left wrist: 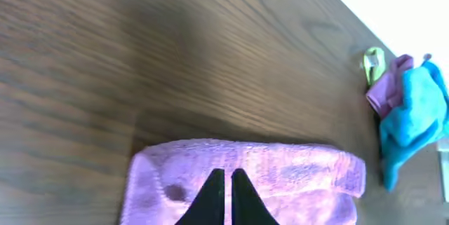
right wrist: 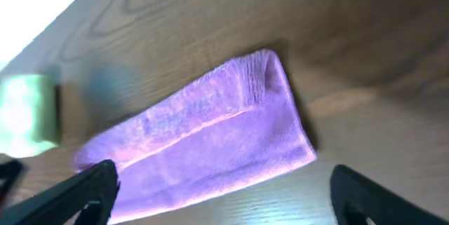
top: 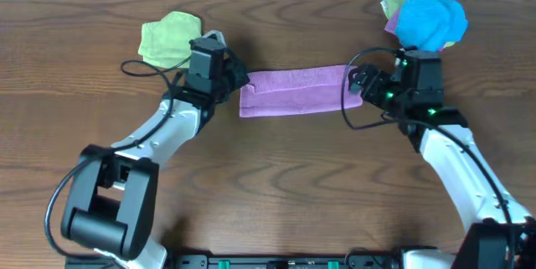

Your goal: Fold the cloth

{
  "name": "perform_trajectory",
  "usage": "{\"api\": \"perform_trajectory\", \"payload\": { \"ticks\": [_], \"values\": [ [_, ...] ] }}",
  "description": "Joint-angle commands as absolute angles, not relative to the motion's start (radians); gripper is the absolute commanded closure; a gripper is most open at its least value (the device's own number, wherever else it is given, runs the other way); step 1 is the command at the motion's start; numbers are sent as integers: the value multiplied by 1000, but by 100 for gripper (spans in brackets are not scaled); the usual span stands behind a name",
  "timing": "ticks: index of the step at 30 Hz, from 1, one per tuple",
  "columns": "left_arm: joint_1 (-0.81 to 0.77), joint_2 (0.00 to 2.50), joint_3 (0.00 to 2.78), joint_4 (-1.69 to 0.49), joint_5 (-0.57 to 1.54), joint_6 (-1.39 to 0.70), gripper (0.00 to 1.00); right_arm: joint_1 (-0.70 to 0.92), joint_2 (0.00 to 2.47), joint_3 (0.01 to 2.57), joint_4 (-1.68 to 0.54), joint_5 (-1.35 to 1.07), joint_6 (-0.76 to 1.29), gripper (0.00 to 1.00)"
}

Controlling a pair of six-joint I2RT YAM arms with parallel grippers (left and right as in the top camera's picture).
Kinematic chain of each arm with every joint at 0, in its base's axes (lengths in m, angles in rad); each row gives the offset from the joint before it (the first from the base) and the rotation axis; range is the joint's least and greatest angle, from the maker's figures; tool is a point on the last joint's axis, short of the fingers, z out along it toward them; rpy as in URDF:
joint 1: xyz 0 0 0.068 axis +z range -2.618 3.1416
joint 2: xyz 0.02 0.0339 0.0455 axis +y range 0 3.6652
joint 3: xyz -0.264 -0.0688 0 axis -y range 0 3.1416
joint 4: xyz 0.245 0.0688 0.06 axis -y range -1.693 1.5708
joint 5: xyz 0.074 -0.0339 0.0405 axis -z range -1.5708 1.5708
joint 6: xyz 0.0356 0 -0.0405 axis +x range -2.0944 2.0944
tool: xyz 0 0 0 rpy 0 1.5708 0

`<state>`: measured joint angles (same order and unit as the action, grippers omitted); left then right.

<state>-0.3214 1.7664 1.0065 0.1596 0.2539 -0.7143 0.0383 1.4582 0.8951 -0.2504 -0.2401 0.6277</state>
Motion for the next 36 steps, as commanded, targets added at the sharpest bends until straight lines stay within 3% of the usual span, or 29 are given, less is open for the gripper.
{"api": "perform_trajectory", "payload": {
  "ticks": [1, 7, 15, 27, 36],
  "values": [
    [-336, 1828, 1011, 193, 260, -722, 94, 3, 1455, 873, -250, -319, 729, 2],
    [-348, 1928, 1013, 239, 263, -722, 94, -55, 1467, 810, -216, -354, 757, 1],
    [-356, 1986, 1025, 244, 279, -722, 94, -58, 1545, 666, 15, -437, 874, 2],
    [-356, 1991, 1025, 170, 278, -687, 94, -53, 1732, 652, 216, -450, 950, 5],
    [-356, 1991, 1025, 171, 278, -687, 94, 12, 1899, 652, 425, -453, 1025, 14]
  ]
}}
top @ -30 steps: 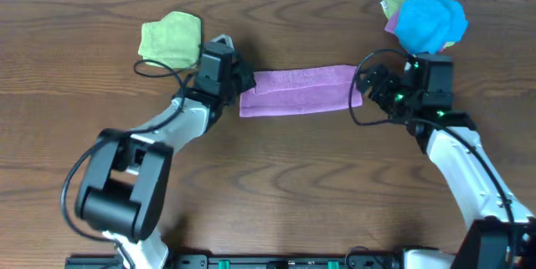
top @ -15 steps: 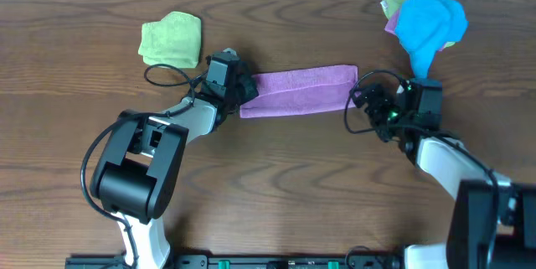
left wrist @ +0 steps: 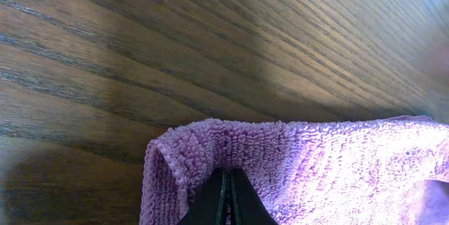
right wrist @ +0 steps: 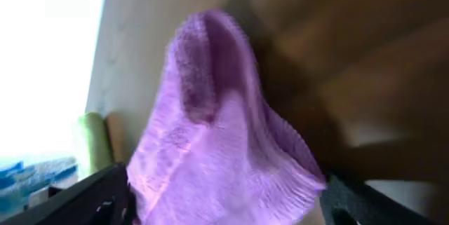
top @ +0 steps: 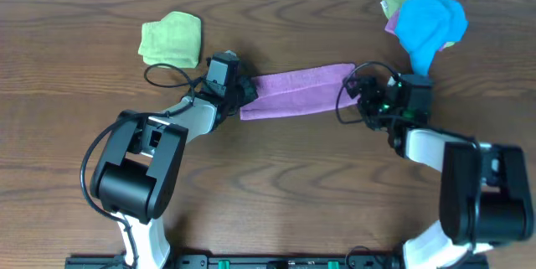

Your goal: Fold the cloth

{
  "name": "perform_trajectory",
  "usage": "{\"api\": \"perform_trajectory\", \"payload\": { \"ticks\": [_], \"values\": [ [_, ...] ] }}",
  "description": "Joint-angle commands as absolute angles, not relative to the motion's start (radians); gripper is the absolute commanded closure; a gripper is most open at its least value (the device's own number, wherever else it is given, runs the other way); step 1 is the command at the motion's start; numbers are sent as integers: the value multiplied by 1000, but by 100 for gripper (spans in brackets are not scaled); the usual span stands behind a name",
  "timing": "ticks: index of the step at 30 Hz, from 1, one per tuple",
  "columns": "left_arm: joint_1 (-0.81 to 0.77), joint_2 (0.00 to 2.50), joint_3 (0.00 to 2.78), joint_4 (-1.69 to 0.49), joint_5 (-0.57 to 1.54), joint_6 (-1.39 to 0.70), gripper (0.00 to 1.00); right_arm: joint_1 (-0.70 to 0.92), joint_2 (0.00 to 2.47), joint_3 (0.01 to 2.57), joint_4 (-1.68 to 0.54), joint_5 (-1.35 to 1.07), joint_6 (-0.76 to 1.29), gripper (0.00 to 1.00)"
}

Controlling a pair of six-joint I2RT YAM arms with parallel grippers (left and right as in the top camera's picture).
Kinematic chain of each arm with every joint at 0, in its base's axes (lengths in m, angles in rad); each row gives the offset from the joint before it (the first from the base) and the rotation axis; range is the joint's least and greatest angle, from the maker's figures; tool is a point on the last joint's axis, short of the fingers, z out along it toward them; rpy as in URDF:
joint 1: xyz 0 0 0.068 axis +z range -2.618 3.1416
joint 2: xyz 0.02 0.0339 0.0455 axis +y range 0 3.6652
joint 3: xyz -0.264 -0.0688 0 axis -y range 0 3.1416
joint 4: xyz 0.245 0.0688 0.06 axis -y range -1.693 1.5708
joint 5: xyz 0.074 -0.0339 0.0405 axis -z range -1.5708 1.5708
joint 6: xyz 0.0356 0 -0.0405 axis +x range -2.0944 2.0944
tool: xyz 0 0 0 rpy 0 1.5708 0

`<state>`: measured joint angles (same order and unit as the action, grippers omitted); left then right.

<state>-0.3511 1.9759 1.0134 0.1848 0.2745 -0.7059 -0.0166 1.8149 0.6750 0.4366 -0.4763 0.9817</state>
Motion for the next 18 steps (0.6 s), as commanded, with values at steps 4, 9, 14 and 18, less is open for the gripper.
{"api": "perform_trajectory", "payload": {
  "ticks": [4, 9, 14, 18],
  "values": [
    [-356, 1991, 1025, 170, 278, -687, 94, 35, 1952, 653, 477, -433, 1025, 24],
    [-356, 1991, 1025, 169, 278, -687, 94, 47, 1979, 653, 516, -374, 994, 62],
    [-356, 1991, 1025, 169, 282, -687, 94, 47, 1979, 656, 638, -366, 880, 96],
    [-356, 1991, 1029, 168, 305, -687, 94, 47, 1970, 690, 654, -419, 819, 99]
  ]
}}
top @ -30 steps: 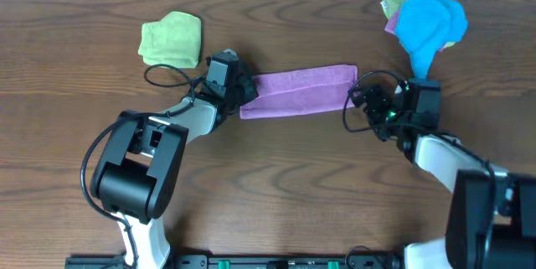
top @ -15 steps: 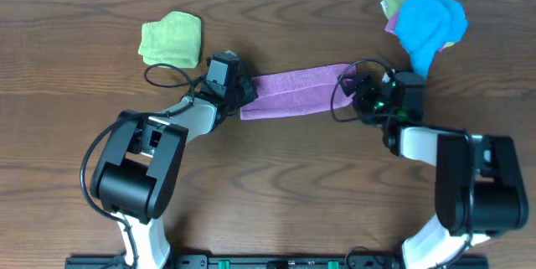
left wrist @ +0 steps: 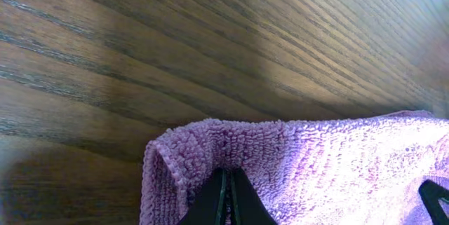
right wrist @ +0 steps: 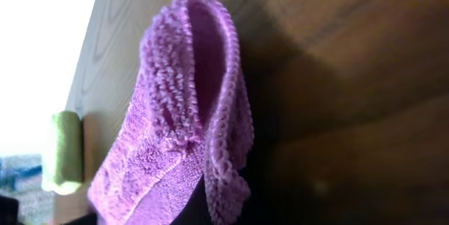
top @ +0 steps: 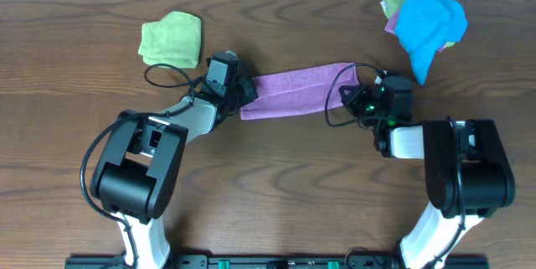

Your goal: Fold the cloth

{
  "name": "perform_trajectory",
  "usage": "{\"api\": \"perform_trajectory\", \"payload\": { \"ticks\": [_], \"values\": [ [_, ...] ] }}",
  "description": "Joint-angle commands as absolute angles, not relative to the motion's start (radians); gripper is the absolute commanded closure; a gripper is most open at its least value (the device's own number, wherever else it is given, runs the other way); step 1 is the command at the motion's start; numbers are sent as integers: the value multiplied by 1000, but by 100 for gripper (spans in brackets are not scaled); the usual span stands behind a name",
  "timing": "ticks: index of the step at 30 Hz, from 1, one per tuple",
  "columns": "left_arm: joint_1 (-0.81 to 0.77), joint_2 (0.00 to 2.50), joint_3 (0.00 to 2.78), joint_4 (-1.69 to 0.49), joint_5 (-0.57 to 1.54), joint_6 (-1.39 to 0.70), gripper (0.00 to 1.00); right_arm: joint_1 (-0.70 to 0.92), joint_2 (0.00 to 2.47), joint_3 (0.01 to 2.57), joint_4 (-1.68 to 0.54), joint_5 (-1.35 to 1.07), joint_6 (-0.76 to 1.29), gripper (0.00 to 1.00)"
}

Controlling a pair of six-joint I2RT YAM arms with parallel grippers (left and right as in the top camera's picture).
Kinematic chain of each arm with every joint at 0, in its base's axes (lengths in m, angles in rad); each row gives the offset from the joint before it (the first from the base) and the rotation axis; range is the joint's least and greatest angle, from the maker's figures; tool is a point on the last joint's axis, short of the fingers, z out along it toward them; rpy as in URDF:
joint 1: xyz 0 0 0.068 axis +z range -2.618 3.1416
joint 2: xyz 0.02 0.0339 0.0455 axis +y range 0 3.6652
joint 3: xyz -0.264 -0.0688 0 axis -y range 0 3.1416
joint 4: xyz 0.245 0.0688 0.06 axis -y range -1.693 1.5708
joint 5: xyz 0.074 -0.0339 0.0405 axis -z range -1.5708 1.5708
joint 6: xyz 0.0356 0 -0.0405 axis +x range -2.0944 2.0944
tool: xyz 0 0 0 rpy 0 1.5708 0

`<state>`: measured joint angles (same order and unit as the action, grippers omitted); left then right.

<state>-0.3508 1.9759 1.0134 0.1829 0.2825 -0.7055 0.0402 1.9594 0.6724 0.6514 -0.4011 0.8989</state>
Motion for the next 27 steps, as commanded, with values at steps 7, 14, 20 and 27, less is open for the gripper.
{"api": "perform_trajectory", "payload": {
  "ticks": [7, 14, 20, 27],
  "values": [
    [-354, 1991, 1062, 160, 311, -687, 94, 73, 1875, 746, 547, -471, 713, 98],
    [-354, 1991, 1113, 96, 307, -657, 94, 142, 1752, 836, 268, -416, 538, 99],
    [-354, 1991, 1116, 54, 299, -646, 94, 213, 1739, 950, 140, -415, 455, 99],
    [-354, 1991, 1116, -3, 252, -605, 94, 316, 1739, 1036, 56, -390, 385, 99]
  ]
}}
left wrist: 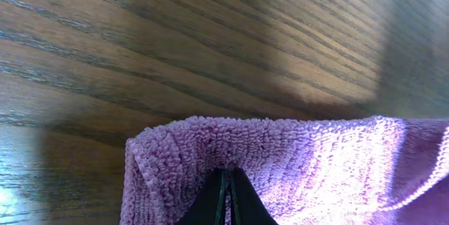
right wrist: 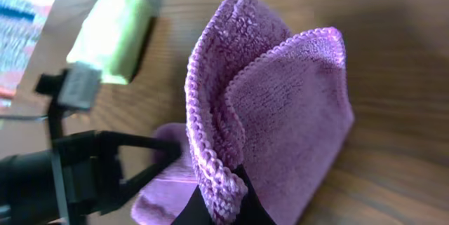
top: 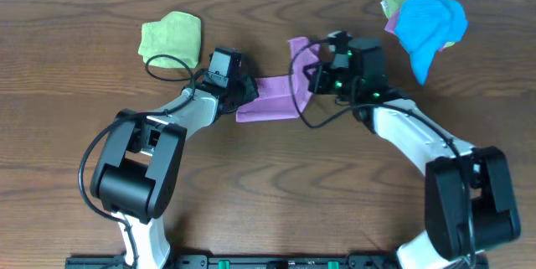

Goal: Fold the cloth
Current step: 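Fold the right end of the strip over toward the left gripper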

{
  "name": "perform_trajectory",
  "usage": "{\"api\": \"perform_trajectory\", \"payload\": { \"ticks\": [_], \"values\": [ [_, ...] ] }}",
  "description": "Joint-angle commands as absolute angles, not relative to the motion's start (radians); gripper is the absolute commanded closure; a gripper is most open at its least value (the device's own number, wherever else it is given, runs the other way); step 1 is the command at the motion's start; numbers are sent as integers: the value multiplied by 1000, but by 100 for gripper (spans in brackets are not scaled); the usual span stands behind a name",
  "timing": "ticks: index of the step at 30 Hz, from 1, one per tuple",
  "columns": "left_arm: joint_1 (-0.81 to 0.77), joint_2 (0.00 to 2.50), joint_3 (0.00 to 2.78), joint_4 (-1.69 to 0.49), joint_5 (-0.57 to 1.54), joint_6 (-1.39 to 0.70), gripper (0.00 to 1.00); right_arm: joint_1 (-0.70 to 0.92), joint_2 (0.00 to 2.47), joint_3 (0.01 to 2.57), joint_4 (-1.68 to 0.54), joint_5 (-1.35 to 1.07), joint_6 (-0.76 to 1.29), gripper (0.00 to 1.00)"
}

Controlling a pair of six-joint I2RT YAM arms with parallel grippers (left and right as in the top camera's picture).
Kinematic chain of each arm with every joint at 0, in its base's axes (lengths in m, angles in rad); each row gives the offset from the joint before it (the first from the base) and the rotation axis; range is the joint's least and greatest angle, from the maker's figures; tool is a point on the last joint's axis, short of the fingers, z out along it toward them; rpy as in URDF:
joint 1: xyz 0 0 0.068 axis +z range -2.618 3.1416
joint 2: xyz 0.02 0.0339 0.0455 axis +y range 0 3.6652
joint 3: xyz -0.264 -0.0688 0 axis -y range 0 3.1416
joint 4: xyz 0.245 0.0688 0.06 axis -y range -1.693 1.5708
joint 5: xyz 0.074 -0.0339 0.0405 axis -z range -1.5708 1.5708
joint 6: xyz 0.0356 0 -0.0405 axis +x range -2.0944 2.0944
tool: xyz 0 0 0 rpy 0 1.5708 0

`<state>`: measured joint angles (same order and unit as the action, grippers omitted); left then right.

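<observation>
The purple cloth (top: 270,101) lies on the table's middle, its right end lifted and curled up and over toward the left. My right gripper (top: 311,75) is shut on that raised end (right wrist: 280,106), holding it above the lying part. At the cloth's left end my left gripper (top: 244,93) is shut on the cloth's edge (left wrist: 210,148), low at the table. In the right wrist view the left gripper (right wrist: 140,158) shows dark beyond the cloth.
A folded green cloth (top: 172,38) lies at the back left, close behind the left arm. A heap of blue, purple and green cloths (top: 425,13) sits at the back right corner. Wood table (top: 276,210) all round.
My right gripper has carried the cloth's right end up and to the left, from near the table's right-middle to above the cloth's middle. The cloth is now half as long. The left gripper has stayed.
At first the cloth lay flat as a long strip, left gripper shut at its left end and right gripper open beside its right end. Then the right gripper was shut on the right end. Now that end is raised and brought over toward the left end.
</observation>
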<state>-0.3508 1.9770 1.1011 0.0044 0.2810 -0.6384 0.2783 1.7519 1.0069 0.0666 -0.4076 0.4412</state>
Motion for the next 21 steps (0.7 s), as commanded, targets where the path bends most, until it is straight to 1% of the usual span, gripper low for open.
{"api": "perform_trajectory", "payload": {
  "ticks": [1, 6, 10, 21],
  "values": [
    [-353, 1991, 1116, -1, 250, -605, 94, 332, 1739, 1036, 56, -387, 384, 99],
    [-332, 1991, 1123, 7, 253, -603, 94, 397, 1739, 1036, 22, -363, 356, 99],
    [-310, 1972, 1156, -6, 263, -558, 94, 454, 1741, 1036, -4, -305, 320, 99],
    [-289, 1897, 1246, -116, 254, -485, 94, 504, 1755, 1036, -4, -257, 309, 99]
  ]
}}
